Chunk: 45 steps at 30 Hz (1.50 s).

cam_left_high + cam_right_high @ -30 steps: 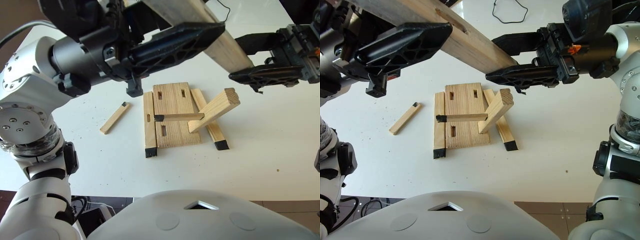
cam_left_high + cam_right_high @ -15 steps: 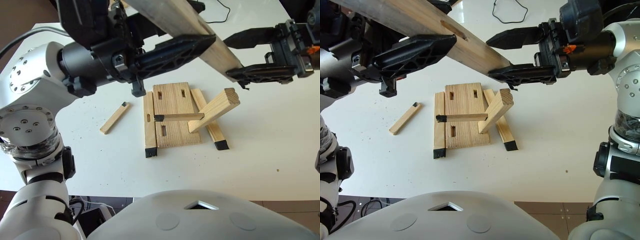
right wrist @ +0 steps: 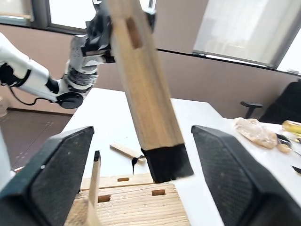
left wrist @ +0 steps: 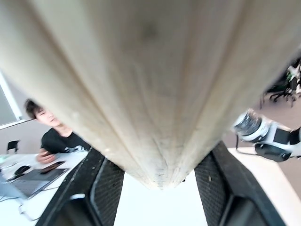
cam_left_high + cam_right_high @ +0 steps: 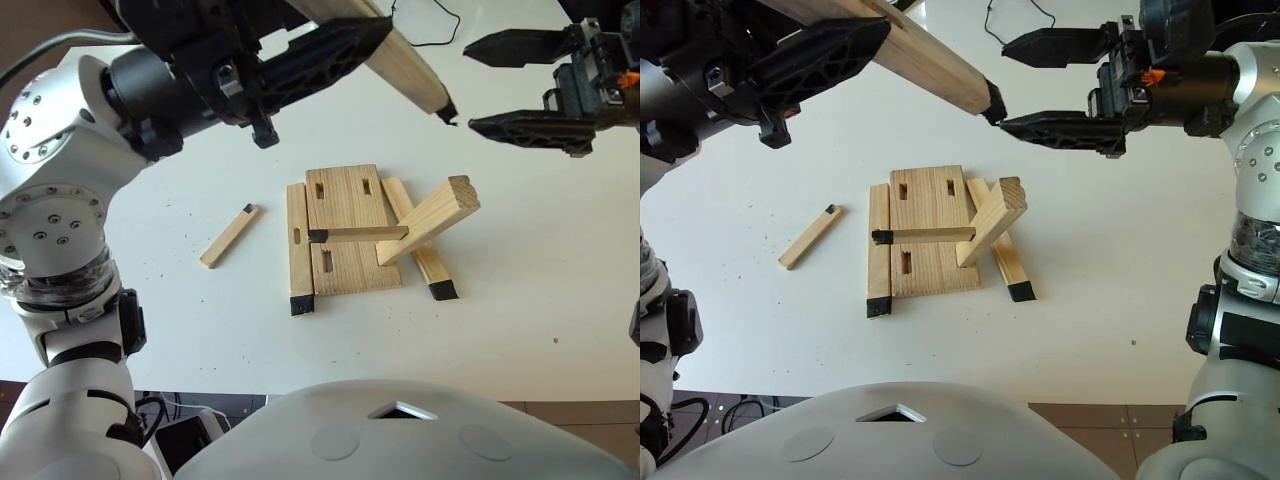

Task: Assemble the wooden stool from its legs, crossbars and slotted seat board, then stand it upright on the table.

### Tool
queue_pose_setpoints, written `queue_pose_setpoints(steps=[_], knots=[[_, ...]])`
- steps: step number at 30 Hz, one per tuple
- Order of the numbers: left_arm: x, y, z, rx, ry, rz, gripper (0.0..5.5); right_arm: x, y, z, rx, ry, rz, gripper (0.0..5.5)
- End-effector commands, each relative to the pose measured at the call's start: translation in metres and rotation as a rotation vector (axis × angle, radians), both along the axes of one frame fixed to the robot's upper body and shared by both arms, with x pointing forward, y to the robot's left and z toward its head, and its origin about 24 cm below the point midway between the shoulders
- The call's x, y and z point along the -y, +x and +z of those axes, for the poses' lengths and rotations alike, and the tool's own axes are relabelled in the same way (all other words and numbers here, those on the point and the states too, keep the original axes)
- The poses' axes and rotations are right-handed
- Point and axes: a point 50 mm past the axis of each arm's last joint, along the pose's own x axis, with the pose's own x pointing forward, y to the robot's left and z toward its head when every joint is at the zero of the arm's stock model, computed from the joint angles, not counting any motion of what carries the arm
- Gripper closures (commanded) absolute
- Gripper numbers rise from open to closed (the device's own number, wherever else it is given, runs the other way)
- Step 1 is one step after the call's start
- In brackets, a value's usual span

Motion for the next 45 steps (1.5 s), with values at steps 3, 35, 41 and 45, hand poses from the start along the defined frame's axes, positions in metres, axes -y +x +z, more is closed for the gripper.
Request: queue_pose_setpoints(steps=[3,35,41,45], knots=[[-0.051,0.009,-0.021,-0.002,0.214,0.201,3.47,0.022,0.009,-0.013,-0.024,0.033,-0.151,1.69],[-0.053,-0.051,-0.151,-0.129,0.316,0.062,3.47,0.035,-0.007,-0.081,-0.17,-0.142,-0.256,1.69],[-0.061,-0.053,-0.154,-0.165,0.384,0.031,3.47,0.034,-0.01,-0.086,-0.168,-0.156,-0.256,1.69],[-0.059,-0.057,-0.154,-0.185,0.385,0.0,3.47,0.033,-0.011,-0.088,-0.165,-0.162,-0.256,1.69]])
